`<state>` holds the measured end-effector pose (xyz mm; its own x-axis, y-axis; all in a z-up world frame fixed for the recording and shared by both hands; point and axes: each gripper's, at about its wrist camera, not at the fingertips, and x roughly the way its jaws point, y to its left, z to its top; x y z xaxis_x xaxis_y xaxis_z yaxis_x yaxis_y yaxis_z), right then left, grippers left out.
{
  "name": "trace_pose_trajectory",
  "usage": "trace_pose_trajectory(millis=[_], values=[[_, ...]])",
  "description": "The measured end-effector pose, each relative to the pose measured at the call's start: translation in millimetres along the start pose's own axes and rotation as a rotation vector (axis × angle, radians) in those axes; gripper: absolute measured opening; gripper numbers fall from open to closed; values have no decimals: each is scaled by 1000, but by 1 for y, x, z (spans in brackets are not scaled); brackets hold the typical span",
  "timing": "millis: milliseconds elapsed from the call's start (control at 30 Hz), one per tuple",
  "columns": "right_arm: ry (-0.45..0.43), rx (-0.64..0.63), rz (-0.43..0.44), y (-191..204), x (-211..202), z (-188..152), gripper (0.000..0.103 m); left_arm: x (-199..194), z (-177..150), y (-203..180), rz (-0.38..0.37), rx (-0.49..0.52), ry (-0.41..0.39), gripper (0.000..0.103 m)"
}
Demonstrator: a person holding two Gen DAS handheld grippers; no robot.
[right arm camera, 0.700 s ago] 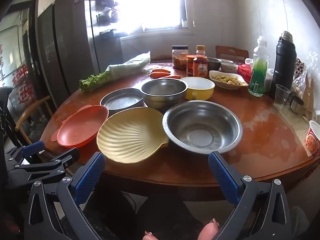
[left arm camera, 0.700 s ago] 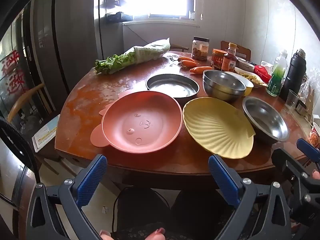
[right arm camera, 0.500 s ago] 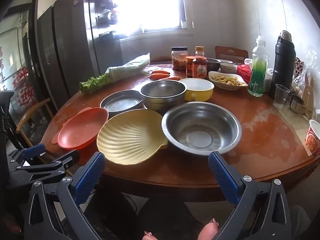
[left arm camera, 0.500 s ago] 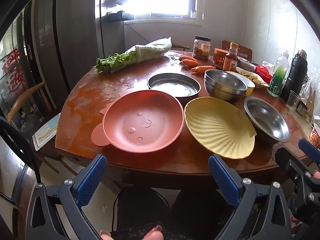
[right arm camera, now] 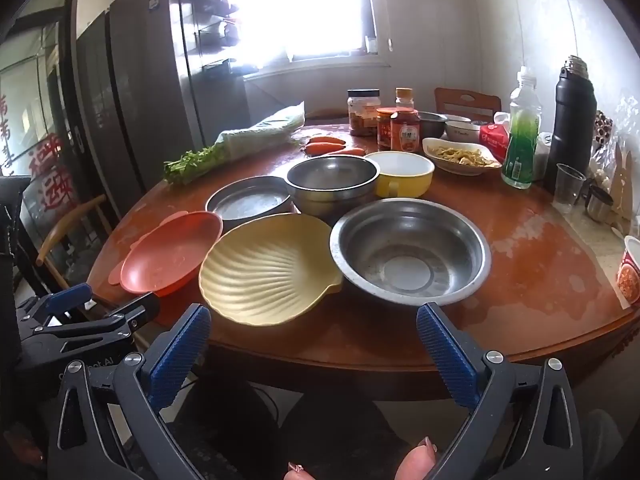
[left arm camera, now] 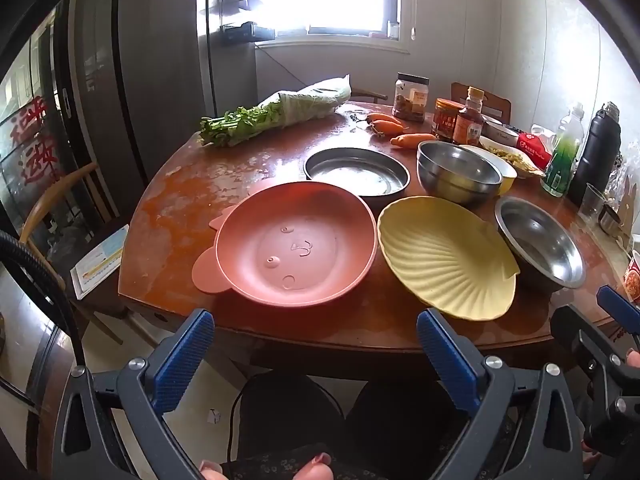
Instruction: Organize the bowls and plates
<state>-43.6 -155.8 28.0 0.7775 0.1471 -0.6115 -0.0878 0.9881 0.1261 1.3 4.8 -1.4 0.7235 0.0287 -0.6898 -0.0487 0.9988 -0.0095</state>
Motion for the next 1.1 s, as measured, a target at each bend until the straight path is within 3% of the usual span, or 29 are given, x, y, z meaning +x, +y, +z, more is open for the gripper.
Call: trace_pose_trajectory(millis=[1100], values=[[12,-7,17,2,3,-5,103,1,0,2,14,4,4,102]])
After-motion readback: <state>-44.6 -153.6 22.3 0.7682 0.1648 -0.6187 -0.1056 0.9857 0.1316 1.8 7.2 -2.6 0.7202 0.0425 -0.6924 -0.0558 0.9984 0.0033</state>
